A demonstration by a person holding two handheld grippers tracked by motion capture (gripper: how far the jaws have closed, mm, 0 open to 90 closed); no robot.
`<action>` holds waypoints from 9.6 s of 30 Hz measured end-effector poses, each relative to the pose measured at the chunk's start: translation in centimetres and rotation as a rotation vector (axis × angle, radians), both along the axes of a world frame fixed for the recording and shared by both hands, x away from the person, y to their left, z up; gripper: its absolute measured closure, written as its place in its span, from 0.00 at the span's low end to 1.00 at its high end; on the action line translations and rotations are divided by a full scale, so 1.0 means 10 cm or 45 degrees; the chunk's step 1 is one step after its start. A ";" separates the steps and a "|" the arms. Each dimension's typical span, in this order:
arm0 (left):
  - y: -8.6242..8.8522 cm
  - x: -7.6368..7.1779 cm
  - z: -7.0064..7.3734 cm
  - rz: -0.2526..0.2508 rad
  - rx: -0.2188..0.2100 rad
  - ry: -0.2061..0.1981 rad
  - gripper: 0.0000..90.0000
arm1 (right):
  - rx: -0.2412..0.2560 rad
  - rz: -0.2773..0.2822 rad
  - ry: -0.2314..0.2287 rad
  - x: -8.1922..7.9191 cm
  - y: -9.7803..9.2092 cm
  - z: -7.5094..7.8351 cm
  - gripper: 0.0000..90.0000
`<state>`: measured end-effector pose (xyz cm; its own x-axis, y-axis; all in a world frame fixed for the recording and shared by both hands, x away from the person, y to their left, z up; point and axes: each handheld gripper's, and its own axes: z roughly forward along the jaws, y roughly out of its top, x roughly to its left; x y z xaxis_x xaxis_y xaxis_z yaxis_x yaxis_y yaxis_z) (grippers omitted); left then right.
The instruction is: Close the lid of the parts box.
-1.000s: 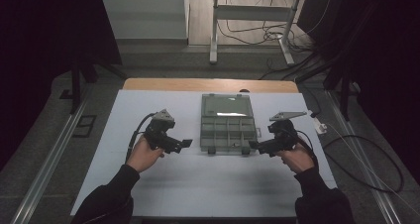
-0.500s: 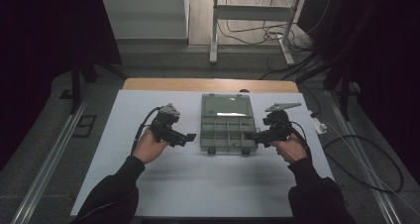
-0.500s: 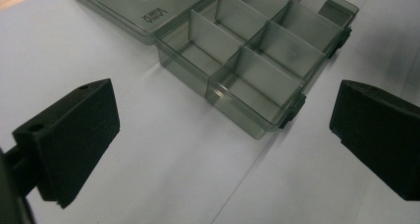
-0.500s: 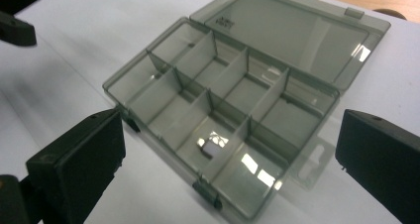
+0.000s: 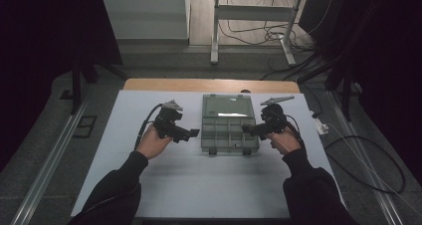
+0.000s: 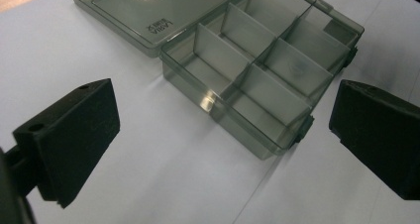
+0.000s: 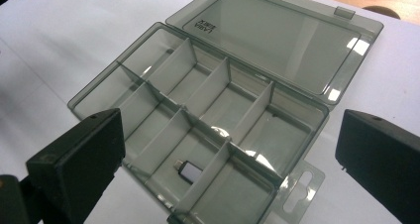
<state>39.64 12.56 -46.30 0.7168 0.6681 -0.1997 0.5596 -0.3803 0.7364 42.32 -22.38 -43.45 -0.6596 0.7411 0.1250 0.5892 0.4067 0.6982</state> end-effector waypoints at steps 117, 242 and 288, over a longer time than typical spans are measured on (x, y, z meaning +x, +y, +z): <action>-0.36 0.52 -0.35 -0.088 0.096 0.004 0.00 | -0.273 -0.410 0.312 1.39 0.09 -0.49 0.90; -0.35 0.72 0.01 -0.089 -0.030 -0.059 0.99 | -0.011 -0.188 -0.025 0.05 -0.13 0.19 0.99; -0.50 -0.08 0.02 -0.194 0.035 0.061 0.99 | -0.090 -0.021 0.097 -0.63 -0.25 0.00 0.99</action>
